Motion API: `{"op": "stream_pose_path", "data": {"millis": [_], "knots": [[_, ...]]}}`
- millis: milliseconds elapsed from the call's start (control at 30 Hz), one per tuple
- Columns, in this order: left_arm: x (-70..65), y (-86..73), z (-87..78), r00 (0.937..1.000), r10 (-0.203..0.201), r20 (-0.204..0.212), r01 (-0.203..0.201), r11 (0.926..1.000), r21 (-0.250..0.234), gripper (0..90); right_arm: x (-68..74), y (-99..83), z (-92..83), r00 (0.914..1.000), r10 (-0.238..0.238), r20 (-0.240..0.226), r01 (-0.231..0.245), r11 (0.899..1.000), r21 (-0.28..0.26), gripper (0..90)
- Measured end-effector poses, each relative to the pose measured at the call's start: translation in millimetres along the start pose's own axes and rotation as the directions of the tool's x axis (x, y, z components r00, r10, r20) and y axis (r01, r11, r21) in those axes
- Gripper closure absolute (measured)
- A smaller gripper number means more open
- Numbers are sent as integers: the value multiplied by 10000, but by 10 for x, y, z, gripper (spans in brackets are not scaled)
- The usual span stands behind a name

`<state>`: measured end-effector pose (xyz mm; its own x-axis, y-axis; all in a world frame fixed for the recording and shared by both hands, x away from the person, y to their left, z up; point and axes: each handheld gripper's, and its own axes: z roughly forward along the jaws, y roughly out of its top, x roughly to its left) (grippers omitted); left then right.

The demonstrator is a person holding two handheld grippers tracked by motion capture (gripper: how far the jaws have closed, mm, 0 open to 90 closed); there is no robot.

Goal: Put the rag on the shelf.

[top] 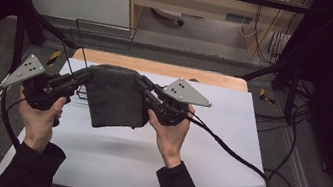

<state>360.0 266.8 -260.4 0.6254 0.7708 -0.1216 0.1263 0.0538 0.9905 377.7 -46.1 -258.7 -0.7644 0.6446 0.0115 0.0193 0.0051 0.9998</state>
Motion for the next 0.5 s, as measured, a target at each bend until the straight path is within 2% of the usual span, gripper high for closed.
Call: {"op": "stream_pose_path", "data": {"millis": [500], "knots": [[187,176,-70,9986,-130,-517,82,9958,-916,801,131,210,270,9993,-333,176,342,9979,-542,823]]}}
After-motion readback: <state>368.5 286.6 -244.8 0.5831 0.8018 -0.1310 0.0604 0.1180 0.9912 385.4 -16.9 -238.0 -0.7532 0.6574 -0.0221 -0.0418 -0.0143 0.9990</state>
